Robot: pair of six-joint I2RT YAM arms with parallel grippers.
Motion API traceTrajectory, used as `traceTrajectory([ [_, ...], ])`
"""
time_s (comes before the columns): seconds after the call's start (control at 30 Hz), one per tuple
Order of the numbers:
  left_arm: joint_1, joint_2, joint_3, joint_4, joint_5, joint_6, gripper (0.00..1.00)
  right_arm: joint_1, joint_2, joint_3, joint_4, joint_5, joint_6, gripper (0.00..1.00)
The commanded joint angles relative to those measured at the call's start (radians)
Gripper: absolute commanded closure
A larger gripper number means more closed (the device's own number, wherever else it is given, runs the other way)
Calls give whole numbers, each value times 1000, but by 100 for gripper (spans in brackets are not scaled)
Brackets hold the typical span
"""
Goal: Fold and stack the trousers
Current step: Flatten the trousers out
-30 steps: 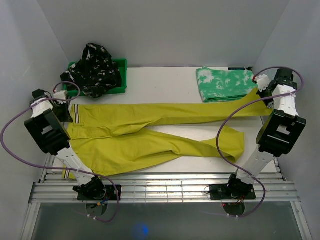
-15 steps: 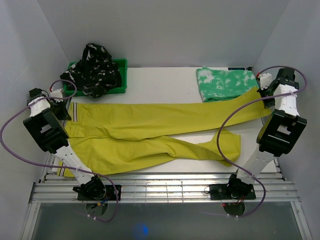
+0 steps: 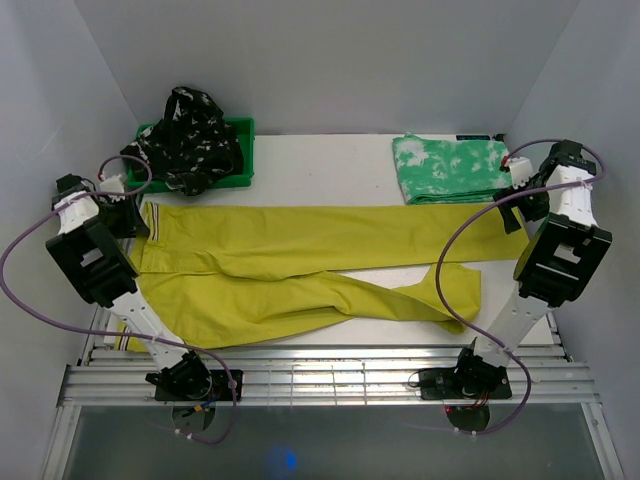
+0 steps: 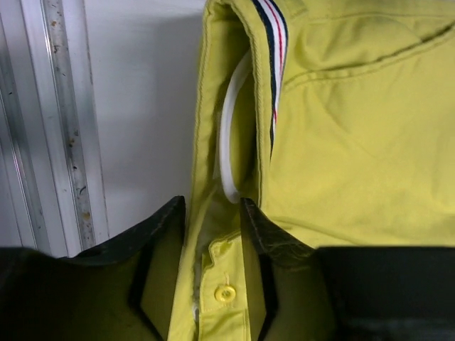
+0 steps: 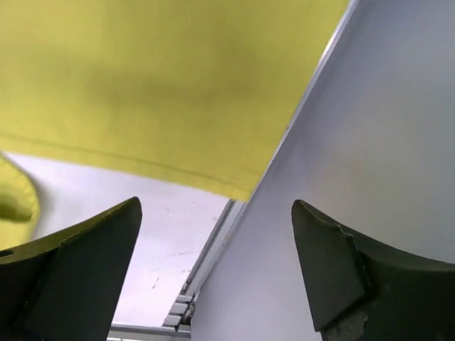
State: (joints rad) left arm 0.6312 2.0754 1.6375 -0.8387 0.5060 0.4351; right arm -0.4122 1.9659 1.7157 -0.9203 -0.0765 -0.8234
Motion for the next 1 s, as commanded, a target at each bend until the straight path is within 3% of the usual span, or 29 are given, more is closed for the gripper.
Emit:
traceTrajectory([
  [0.0, 7, -155, 5, -82, 69, 63, 52, -26, -181, -88, -115, -65, -208, 7],
  [0.13, 7, -224, -59, -152, 103, 151, 49, -27, -288, -165, -331, -164, -439, 10],
  [0.27, 7, -261, -128, -252, 152, 256, 48, 1, -377, -350, -385, -163, -615, 12],
  [0.5, 5, -300, -298, -312, 91, 356, 48, 108, -539, -738, -158, -62, -703, 12],
  [0.67, 7, -333, -378, -293, 80, 346, 48, 187, -662, -1014, 7, -20, -934, 9],
  [0.77, 5, -308, -384, -258, 57, 314, 48, 204, -647, -1033, 14, -11, -997, 11],
  [0.8, 7, -299, -384, -246, 52, 303, 48, 205, -635, -1039, 27, -9, -1016, 14],
  [0.83, 7, -291, -386, -229, 49, 288, 48, 213, -618, -1048, 46, -15, -1008, 29],
  [0.9, 7, -267, -377, -203, 34, 257, 52, 257, -546, -957, 1, -49, -871, 81],
  [0.93, 7, -256, -377, -192, 19, 243, 54, 257, -480, -830, -46, -105, -784, 87],
  [0.97, 7, -249, -380, -174, -16, 231, 59, 250, -370, -679, -207, -196, -672, 92],
])
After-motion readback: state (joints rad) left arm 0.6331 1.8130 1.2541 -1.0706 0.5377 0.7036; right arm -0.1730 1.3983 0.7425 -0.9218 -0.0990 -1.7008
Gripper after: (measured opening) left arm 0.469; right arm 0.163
